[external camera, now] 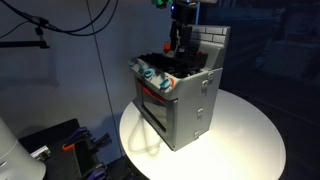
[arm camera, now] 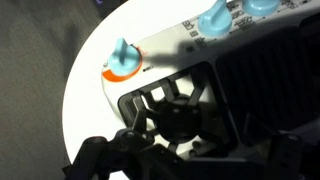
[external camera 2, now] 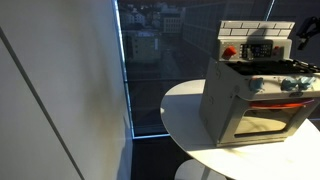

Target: Press the top button on the right side of the stove

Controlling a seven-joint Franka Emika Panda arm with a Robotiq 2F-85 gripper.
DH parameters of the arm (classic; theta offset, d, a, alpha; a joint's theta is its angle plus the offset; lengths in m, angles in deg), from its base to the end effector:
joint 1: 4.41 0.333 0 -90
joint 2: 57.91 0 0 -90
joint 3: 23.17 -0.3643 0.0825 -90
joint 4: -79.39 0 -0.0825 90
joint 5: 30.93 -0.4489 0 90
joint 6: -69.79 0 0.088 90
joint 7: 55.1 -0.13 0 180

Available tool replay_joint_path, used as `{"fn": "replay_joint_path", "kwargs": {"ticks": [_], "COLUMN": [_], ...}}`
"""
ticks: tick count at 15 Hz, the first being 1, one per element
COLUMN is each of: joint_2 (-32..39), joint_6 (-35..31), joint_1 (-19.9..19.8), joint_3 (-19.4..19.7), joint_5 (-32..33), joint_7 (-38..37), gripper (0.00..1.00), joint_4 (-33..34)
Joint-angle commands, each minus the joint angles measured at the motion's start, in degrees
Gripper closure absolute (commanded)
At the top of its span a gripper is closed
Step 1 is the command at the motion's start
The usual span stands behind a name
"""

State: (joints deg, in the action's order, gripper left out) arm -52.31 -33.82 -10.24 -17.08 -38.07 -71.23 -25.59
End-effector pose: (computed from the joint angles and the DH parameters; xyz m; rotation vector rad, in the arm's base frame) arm 0.6280 -0.1174 0.4682 -2.9271 0.7887 0.1894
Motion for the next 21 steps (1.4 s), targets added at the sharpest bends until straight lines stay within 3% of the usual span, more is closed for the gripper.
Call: {"fn": "replay_joint_path", "kwargs": {"ticks": [1,4,8,15,21], "joint_2": [-3.31,-6.92,-12.40,-21.36,-21.27], "joint_6": [5.07,7.32,5.64,1.89,1.58], "joint_1": [0.47,0.85,1.10,1.01,0.89], "joint_3": [-0.22,-0.47,-1.09,-1.52,-1.63], "joint_5": [2.36,5.65,9.36,9.86,9.04], "joint_7": [1.73,3.29,5.89,9.64,8.99], "gripper": [0.00,0.00,0.00,0.00,0.00], "joint_4": [-0.95,-2.74,-6.93,-14.29,-15.03]}}
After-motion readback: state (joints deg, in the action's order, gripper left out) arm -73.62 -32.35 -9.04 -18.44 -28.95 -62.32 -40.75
